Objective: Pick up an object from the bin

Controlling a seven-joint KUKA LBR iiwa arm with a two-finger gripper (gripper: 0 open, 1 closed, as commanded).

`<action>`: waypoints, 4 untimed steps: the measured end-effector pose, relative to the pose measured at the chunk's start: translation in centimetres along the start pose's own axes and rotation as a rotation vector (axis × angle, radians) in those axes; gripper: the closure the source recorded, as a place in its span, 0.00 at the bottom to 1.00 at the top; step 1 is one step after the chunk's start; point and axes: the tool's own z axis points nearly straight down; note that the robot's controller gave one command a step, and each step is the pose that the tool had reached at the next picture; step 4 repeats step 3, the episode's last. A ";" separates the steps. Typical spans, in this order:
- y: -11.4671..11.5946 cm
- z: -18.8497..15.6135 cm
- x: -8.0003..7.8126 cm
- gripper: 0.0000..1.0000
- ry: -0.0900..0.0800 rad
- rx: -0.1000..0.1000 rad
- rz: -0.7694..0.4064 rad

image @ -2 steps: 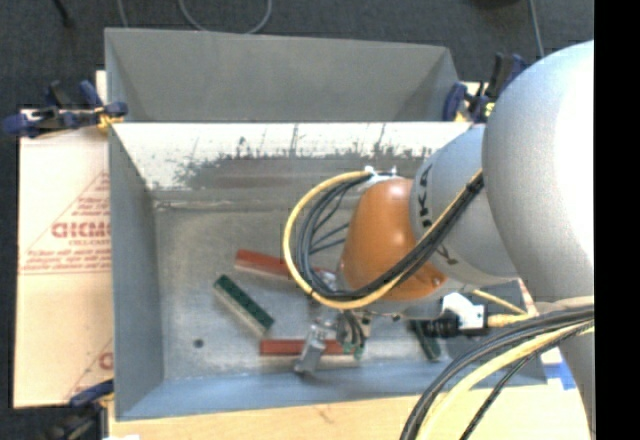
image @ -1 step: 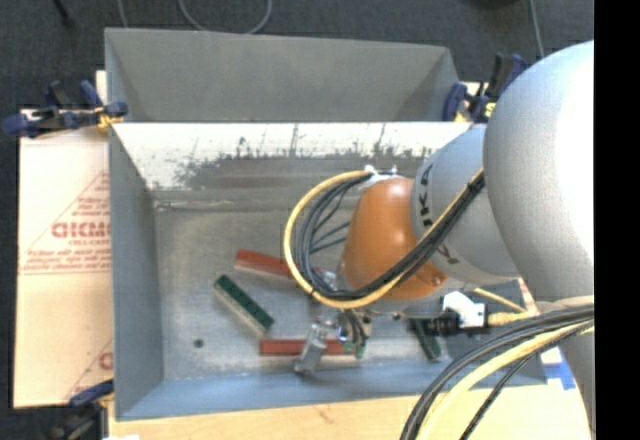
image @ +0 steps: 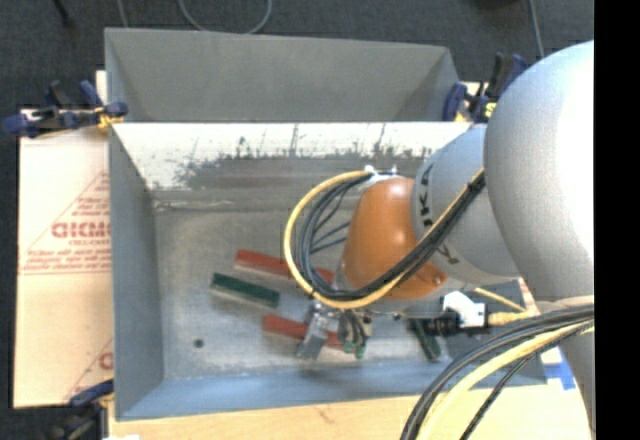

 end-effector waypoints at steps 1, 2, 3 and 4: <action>0.0 -3.9 -0.2 1.00 0.000 -0.003 -0.009; 0.0 -4.7 -0.2 1.00 0.000 -0.002 -0.016; 0.0 -8.4 -0.4 1.00 -0.001 -0.003 -0.026; 0.0 -8.4 -0.4 1.00 -0.001 -0.003 -0.026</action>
Offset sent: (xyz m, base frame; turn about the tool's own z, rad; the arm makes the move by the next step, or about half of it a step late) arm 0.0000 0.0000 0.0371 0.0000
